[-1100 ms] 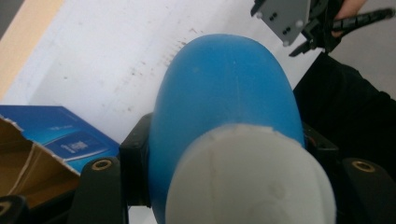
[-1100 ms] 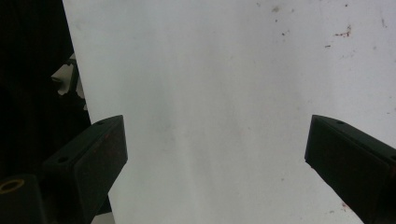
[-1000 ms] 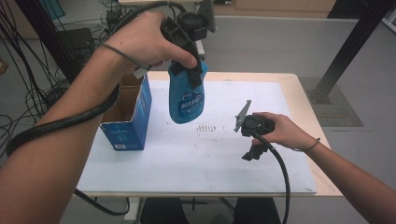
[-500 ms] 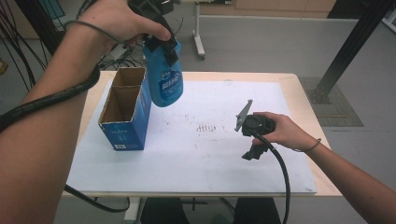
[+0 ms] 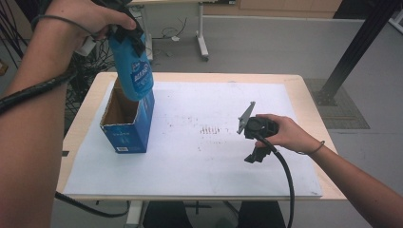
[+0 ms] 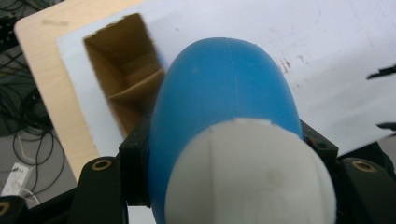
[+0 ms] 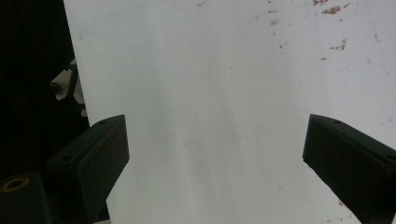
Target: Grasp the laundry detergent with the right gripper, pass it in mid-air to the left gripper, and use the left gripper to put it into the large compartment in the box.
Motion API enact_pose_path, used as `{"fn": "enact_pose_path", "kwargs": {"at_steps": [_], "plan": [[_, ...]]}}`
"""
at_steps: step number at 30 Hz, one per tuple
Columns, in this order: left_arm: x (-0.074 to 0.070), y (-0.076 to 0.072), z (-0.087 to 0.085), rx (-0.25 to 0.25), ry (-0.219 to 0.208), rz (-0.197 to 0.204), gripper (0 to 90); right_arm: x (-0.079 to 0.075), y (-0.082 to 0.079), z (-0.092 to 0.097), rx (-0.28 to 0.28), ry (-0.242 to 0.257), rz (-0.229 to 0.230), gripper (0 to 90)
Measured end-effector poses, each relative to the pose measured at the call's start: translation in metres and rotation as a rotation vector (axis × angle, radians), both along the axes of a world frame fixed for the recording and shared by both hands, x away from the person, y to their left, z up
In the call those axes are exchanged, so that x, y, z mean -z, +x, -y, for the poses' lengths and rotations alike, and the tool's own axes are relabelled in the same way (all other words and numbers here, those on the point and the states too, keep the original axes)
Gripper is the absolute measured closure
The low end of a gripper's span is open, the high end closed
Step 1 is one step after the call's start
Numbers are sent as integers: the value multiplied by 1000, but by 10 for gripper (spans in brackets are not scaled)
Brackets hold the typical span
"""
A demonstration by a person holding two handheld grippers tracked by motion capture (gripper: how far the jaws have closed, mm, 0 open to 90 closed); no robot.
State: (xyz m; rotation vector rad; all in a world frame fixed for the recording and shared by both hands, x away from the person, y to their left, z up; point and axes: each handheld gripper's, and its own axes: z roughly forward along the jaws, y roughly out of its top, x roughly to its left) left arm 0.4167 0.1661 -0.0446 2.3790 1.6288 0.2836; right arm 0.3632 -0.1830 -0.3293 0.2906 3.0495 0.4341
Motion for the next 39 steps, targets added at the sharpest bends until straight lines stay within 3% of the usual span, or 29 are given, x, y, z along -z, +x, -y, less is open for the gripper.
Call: {"fn": "enact_pose_path", "kwargs": {"at_steps": [7, 11, 15, 21, 27, 35, 39], "plan": [[-1, 8, -24, -117, -1, 8, 376, -1, 0, 0, 2, -2, 3, 67], [0, 11, -29, -147, 18, 1, 376, -1, 0, 0, 2, -1, 5, 67], [6, 14, -34, -171, 4, -10, 376, -2, 0, 2, 2, 3, 8, 67], [21, 18, -39, -190, 16, -33, 376, -2, 1, 5, 6, 4, 6, 67], [41, 22, -49, -211, -12, -71, 376, -2, 0, 4, 0, 3, 5, 62], [68, 27, -56, -239, 9, -106, 376, 0, -1, 3, -7, 6, -4, 51], [78, 29, -58, -252, -2, -116, 376, 1, 0, 3, -11, 7, -6, 49]]}}
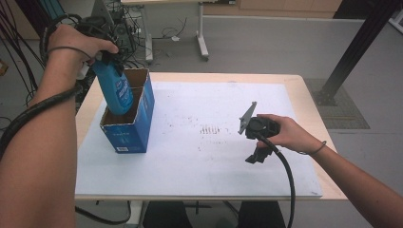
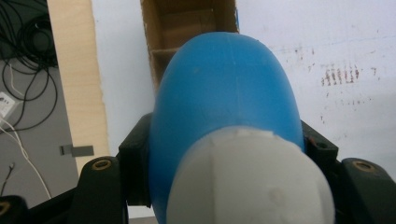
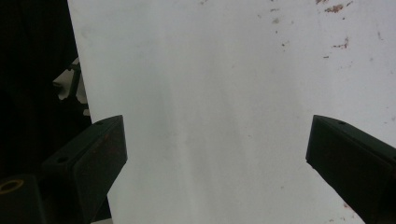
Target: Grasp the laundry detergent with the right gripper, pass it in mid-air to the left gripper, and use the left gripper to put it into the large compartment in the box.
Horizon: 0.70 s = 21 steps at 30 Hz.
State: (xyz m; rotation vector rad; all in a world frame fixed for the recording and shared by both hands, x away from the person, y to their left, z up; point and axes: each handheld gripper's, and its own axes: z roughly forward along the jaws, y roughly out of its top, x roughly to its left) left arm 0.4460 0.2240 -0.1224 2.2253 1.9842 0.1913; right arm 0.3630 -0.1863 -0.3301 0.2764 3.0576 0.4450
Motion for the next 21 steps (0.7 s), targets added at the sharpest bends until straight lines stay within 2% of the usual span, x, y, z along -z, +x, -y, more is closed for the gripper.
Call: {"fn": "enact_pose_path", "kwargs": {"at_steps": [7, 16, 21], "plan": [[15, 4, -3, -11, -3, -27, 376, 2, -1, 0, 3, 5, -12, 50], [51, 11, -9, -43, -19, -65, 376, 6, -2, -1, -3, 12, -15, 49], [67, 14, -9, -47, -1, -80, 376, 8, -2, 0, -3, 9, -22, 45]]}}
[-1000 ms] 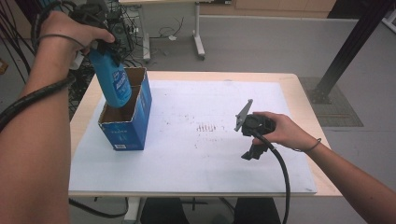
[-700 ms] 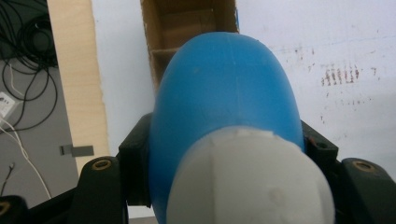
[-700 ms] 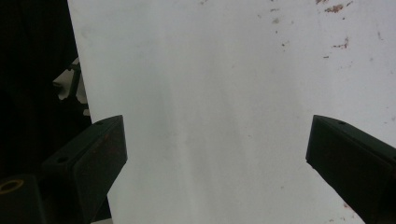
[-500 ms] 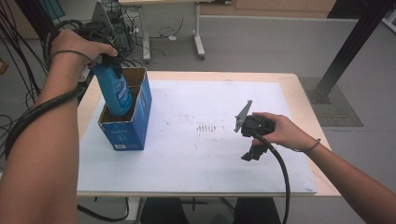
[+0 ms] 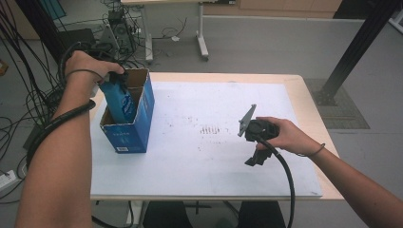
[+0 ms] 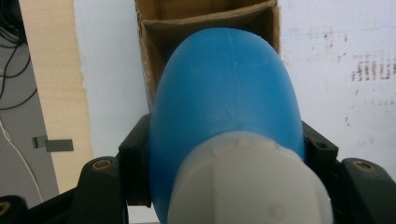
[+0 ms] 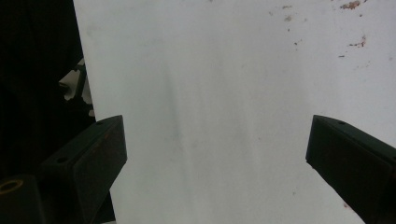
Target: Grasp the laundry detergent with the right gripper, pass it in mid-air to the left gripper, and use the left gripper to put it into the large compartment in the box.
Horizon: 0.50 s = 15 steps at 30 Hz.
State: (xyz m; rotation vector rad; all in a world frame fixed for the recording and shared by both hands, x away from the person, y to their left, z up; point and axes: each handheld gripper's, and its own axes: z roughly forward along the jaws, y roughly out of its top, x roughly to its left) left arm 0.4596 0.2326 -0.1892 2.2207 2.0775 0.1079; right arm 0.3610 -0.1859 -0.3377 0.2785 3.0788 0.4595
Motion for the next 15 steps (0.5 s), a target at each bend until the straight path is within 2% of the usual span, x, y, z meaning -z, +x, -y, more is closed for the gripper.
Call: {"fn": "enact_pose_path", "kwargs": {"at_steps": [15], "plan": [[30, 4, 6, 5, -4, -32, 376, 3, 1, -3, 18, -17, -44, 35]]}}
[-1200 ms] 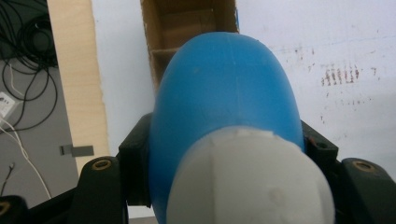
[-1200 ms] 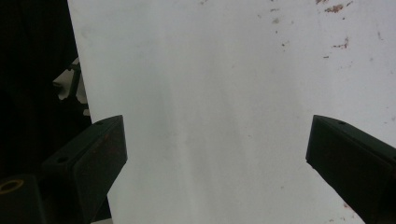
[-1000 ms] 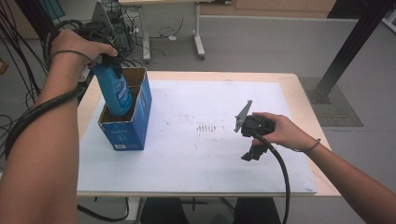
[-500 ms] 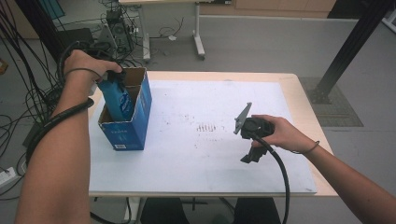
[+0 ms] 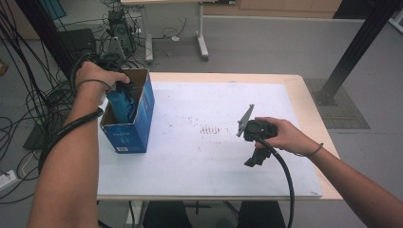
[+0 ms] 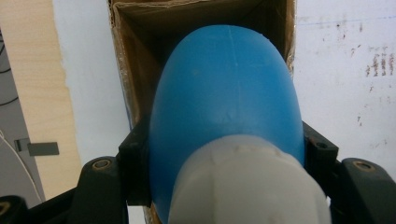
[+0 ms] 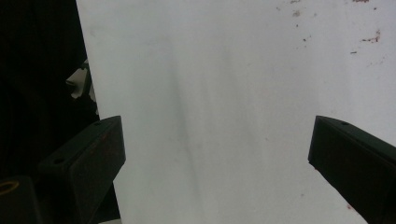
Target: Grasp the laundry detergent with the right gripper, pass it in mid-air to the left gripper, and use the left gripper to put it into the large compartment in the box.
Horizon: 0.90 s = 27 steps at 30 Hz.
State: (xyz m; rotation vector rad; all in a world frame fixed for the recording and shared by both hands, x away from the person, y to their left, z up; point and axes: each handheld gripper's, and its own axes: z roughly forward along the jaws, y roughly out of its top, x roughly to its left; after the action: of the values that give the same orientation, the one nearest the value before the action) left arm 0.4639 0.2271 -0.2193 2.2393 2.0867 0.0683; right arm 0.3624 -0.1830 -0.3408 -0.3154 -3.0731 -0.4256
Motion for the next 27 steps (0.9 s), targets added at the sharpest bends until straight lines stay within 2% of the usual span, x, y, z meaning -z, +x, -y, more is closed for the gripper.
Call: {"fn": "enact_pose_path", "kwargs": {"at_steps": [2, 9, 27], "plan": [[3, 0, 1, 1, -1, -6, 376, 1, 1, 0, -20, 10, 10, 35], [13, 0, 2, 4, 3, -30, 376, 1, 0, -1, -13, 10, 2, 35], [30, -3, 0, -8, 3, -51, 376, 1, 0, -2, -9, 5, 2, 36]]}}
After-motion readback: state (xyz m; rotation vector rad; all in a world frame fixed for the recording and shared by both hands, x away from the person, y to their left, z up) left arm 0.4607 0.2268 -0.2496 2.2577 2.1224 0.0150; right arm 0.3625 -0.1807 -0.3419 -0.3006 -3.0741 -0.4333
